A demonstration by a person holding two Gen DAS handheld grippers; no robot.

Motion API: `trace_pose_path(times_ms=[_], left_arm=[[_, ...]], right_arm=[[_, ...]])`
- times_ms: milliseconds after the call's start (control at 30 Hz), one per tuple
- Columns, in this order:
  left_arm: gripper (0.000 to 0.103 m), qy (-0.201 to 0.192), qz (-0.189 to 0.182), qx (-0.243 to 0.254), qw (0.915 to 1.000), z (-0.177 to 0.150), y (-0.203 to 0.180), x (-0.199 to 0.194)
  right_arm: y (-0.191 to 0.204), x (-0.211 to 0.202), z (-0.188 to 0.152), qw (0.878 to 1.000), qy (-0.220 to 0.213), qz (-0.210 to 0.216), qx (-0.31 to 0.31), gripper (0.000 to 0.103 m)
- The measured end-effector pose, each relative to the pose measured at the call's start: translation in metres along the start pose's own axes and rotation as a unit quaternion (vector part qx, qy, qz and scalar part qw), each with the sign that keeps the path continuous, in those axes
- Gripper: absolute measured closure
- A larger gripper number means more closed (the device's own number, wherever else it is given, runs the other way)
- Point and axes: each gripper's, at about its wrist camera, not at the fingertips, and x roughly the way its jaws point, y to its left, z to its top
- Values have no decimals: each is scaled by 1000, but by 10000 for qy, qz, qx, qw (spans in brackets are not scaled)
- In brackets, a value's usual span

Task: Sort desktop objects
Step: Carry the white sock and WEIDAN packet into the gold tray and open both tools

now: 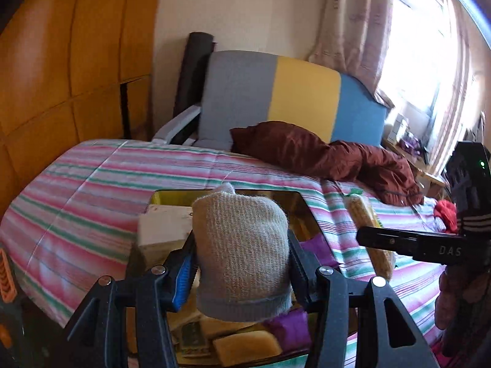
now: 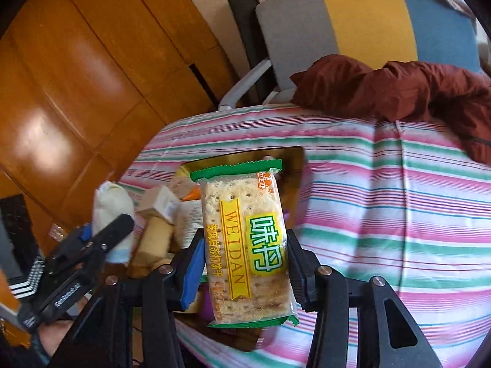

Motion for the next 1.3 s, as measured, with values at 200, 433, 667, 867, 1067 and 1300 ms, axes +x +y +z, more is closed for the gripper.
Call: trace_pose_path(times_ms=[200, 433, 667, 867, 1067, 1300], left_arm=[[50, 145, -166, -697, 9973, -3, 44, 1], [50, 341, -607, -909, 9934, 6, 43, 24], [50, 626, -689, -803, 9924, 8, 23, 57], [46, 935, -656, -764, 9905, 1, 18, 80], [42, 1010, -451, -776, 9908, -8, 24, 83], [40, 629, -60, -554, 9965, -1, 23, 56]], right_arm=[[19, 16, 11, 10000, 39, 12, -65, 54], [24, 41, 26, 9998, 201, 10, 3, 54], [16, 56, 40, 9993, 216, 35, 298, 54], [12, 72, 50, 9986, 204, -21, 488, 46], [4, 80, 47, 9976, 280, -119, 614, 34], [3, 73, 31, 9978, 280, -215, 561, 34]])
